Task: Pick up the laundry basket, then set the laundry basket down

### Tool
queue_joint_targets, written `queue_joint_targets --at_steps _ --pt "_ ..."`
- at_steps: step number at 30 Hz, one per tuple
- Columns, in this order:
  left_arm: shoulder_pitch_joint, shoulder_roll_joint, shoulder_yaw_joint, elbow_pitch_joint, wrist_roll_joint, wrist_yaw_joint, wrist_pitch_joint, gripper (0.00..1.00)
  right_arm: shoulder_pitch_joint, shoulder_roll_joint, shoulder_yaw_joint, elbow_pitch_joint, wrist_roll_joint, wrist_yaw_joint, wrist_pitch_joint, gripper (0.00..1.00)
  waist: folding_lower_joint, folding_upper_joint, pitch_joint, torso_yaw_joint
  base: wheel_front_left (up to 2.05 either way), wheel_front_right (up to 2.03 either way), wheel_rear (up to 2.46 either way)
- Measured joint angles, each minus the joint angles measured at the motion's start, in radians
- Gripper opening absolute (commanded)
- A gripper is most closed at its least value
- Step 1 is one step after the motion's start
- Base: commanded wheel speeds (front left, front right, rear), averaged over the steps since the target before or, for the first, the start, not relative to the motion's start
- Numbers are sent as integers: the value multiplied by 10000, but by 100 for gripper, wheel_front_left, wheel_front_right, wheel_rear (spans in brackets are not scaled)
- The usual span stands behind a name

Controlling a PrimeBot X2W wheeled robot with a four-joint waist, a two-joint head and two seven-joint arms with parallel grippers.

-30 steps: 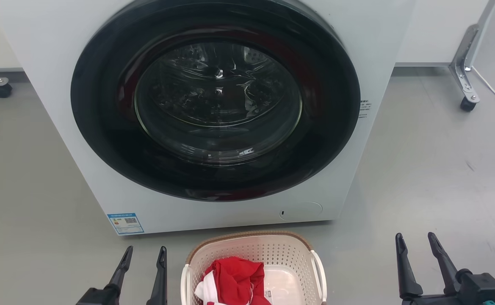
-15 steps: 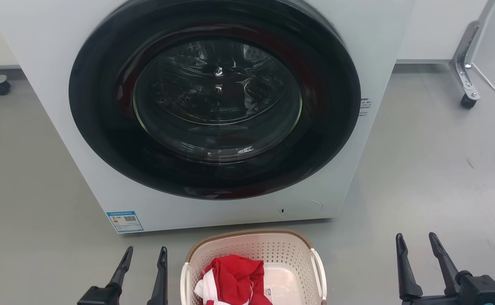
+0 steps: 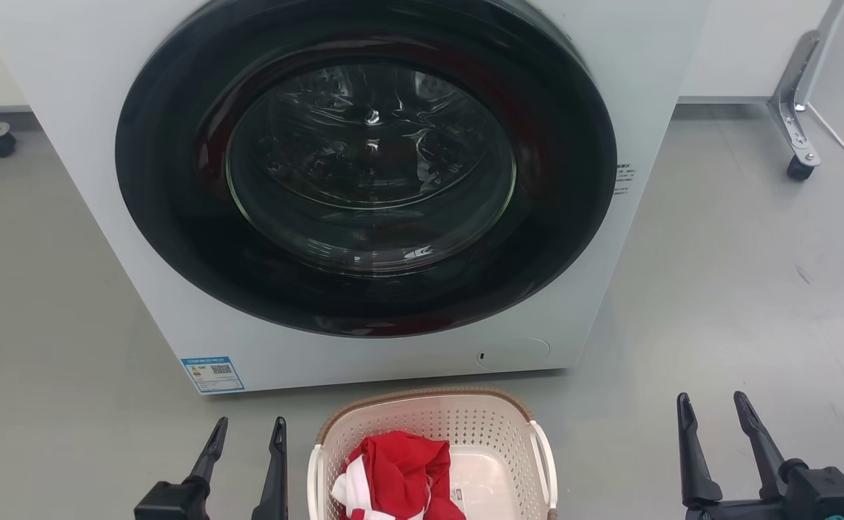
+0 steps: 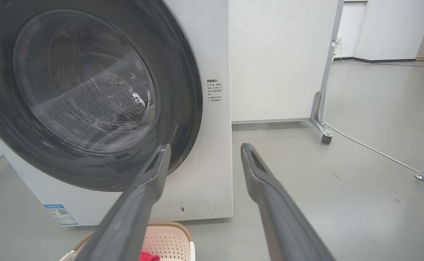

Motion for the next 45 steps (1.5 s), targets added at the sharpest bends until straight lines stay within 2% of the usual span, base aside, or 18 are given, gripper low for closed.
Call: queue_joint_targets --at_steps 3,4,15,45 --pt "1 -27 13 -44 19 0 94 100 0 0 -19 -25 -4 -2 2 100 0 0 22 0 0 0 0" --pt "2 -29 17 -59 38 0 98 0 0 0 -25 -33 -4 -2 4 0 0 0 33 0 0 0 0" --pt "142 -127 130 491 -378 -113 203 0 189 219 -132 537 447 107 242 0 2 0 31 0 0 0 0" --pt "-273 -433 1292 1078 -4330 -819 978 0 -248 623 -1243 1024 4550 823 1400 0 2 0 -34 2 0 0 0"
